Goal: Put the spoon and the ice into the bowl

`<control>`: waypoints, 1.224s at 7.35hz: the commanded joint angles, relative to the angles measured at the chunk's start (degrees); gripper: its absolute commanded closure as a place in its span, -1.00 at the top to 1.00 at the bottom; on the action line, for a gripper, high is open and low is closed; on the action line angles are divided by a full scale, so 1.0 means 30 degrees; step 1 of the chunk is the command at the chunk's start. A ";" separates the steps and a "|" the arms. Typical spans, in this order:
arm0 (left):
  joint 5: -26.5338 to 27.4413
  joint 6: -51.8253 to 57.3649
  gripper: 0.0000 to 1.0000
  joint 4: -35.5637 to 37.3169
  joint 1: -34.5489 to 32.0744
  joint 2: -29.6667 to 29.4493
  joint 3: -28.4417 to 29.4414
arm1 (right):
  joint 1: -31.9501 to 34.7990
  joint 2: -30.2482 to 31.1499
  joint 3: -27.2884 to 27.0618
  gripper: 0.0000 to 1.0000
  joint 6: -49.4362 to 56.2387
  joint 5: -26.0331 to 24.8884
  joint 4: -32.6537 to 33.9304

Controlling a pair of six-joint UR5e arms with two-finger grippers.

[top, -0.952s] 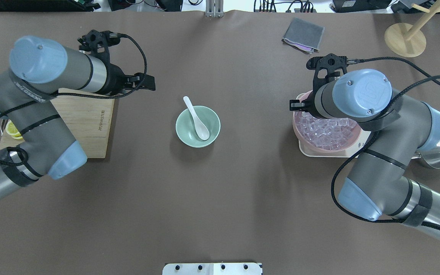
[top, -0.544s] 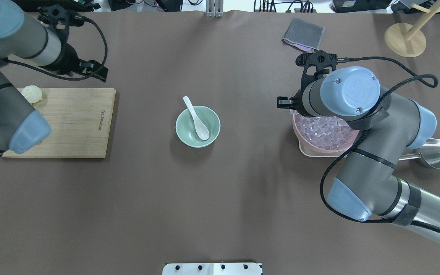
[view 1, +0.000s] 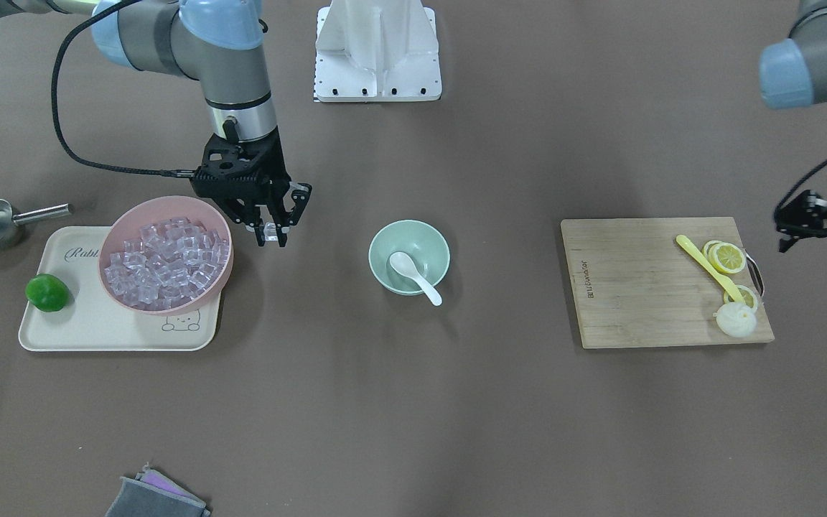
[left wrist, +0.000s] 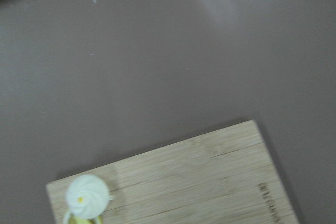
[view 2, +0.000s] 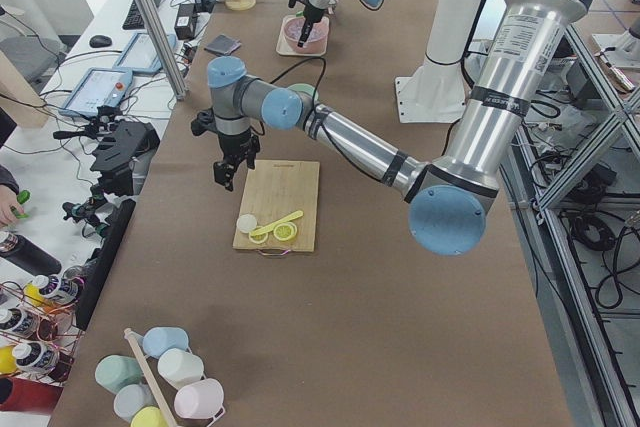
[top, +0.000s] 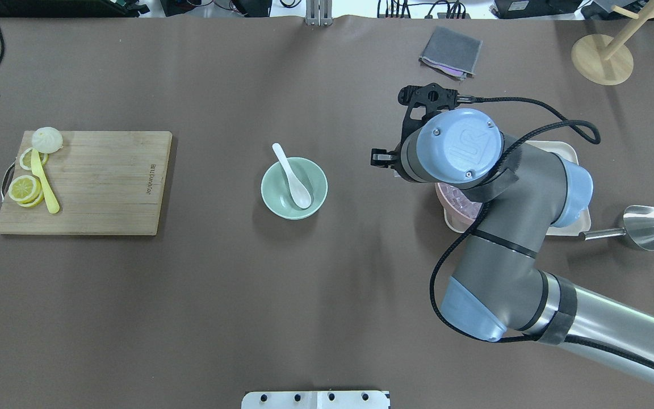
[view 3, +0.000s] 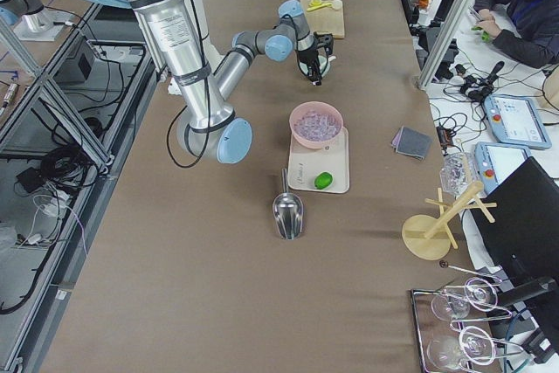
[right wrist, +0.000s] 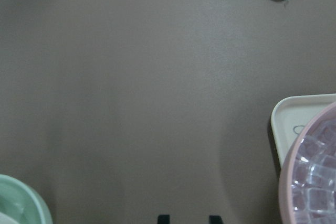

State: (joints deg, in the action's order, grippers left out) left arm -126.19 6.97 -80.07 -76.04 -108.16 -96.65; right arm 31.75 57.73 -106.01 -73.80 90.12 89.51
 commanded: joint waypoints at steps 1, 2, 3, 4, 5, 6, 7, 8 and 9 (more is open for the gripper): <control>-0.0972 0.4110 0.96 -0.0145 -0.3088 0.0660 0.2383 | -0.1056 -0.1422 0.0818 -1.00 -0.1524 -0.0767 0.0281; -0.0915 0.5747 0.96 -0.0117 -0.3274 0.0690 0.2770 | -0.1380 -0.2619 0.1955 -1.00 -0.1967 -0.0945 0.0659; -0.0914 0.5967 0.96 -0.0029 -0.3334 0.0719 0.2774 | -0.1615 -0.3704 0.3039 -1.00 -0.2261 -0.0947 0.0778; -0.0914 0.5969 0.96 -0.0057 -0.3421 0.0749 0.2745 | -0.1994 -0.4556 0.3949 -1.00 -0.2699 -0.1179 0.0751; -0.0943 0.5882 0.96 -0.0261 -0.3422 0.1677 0.2716 | -0.2433 -0.5086 0.4742 -1.00 -0.3023 -0.1703 0.0663; -0.0944 0.5736 0.96 -0.0727 -0.3422 0.2209 0.2803 | -0.2872 -0.5440 0.4865 -1.00 -0.3055 -0.1853 0.0691; -0.0944 0.5735 0.96 -0.0760 -0.3422 0.2359 0.2803 | -0.3167 -0.5936 0.5447 -1.00 -0.3113 -0.1884 0.0663; -0.0944 0.5735 0.96 -0.0761 -0.3422 0.2389 0.2803 | -0.3257 -0.6724 0.6613 -1.00 -0.3114 -0.1884 0.0604; -0.0944 0.5735 0.96 -0.0761 -0.3422 0.2390 0.2803 | -0.3287 -0.7457 0.7727 -1.00 -0.3114 -0.2174 0.0575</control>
State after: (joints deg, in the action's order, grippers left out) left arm -129.02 24.19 -82.27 -86.31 -101.18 -88.26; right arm 22.24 38.12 -86.88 -83.09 84.31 91.37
